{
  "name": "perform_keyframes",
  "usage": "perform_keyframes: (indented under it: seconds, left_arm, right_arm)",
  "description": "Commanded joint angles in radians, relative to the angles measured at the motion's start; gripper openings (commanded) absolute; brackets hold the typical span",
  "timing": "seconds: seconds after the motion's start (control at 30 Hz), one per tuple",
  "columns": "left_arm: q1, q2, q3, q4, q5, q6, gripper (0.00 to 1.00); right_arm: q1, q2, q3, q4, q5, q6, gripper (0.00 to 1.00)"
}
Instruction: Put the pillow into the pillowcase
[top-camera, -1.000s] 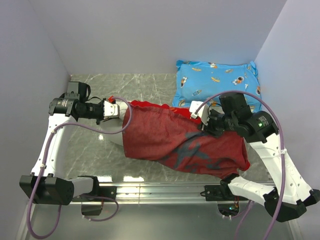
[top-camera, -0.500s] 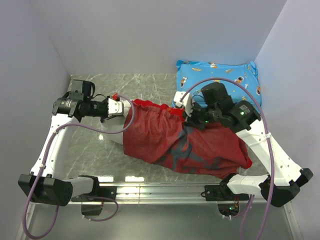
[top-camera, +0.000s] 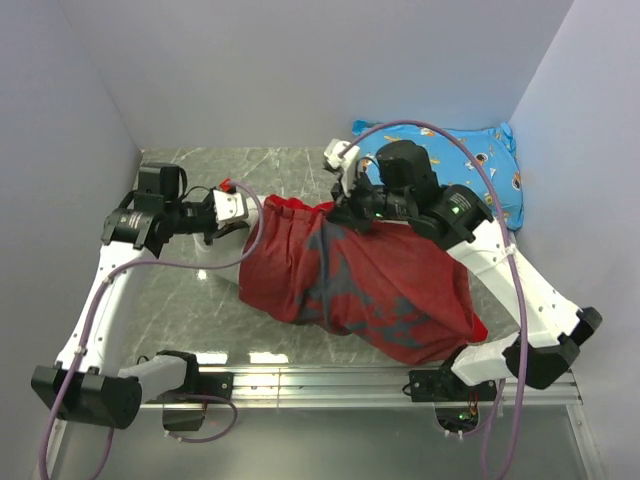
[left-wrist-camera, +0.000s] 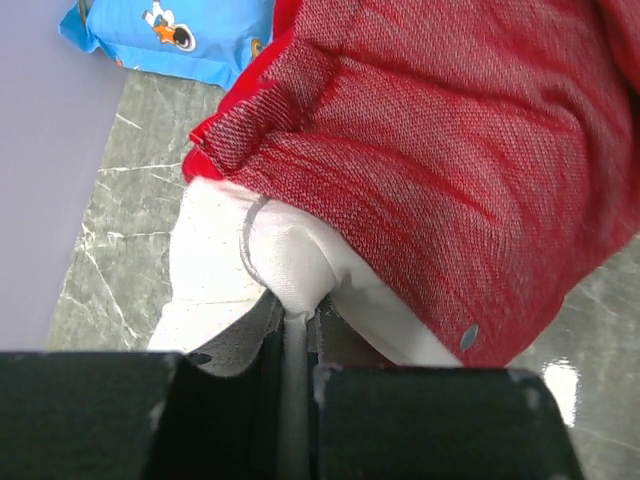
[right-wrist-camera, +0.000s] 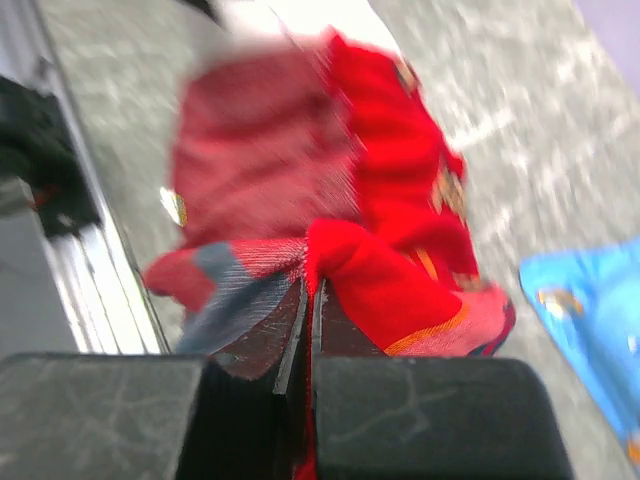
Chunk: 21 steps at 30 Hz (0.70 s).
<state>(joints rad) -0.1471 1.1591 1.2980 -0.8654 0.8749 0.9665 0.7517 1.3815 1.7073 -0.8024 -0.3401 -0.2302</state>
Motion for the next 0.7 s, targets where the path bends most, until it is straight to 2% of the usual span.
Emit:
perform_keyframes:
  seconds: [0.0, 0.07, 0.13, 0.2, 0.23, 0.27, 0.43, 0.57, 0.67]
  left_arm:
    - [-0.023, -0.102, -0.044, 0.028, 0.089, -0.052, 0.0]
    - [-0.016, -0.127, -0.084, 0.037, 0.076, -0.058, 0.0]
    - [-0.016, -0.15, -0.101, 0.025, 0.075, -0.042, 0.0]
    - [-0.016, -0.162, -0.115, 0.022, 0.075, -0.031, 0.0]
    - [-0.016, -0.162, -0.118, 0.025, 0.073, -0.029, 0.0]
    - [-0.016, -0.161, -0.118, 0.019, 0.073, -0.014, 0.0]
    - [-0.016, -0.141, -0.106, 0.019, 0.075, 0.009, 0.0]
    - [-0.016, -0.124, -0.092, 0.028, 0.076, 0.02, 0.0]
    - [-0.016, -0.11, -0.074, 0.022, 0.081, 0.034, 0.0]
  right_arm:
    - [-0.082, -0.094, -0.127, 0.079, 0.029, -0.081, 0.0]
    - [-0.126, -0.133, -0.162, -0.006, 0.023, -0.128, 0.0]
    - [-0.147, -0.131, -0.16, -0.137, 0.015, -0.219, 0.12]
    - [-0.147, -0.115, -0.121, -0.199, 0.007, -0.245, 0.24]
    - [-0.146, -0.108, -0.101, -0.23, -0.006, -0.244, 0.42]
    - [-0.147, -0.102, -0.051, -0.231, -0.052, -0.216, 0.49]
    - [-0.109, 0.011, 0.123, -0.207, -0.168, -0.109, 0.72]
    - [-0.077, 0.102, 0.146, -0.204, -0.165, -0.127, 0.72]
    - [-0.071, 0.154, 0.138, -0.253, -0.175, -0.226, 0.69]
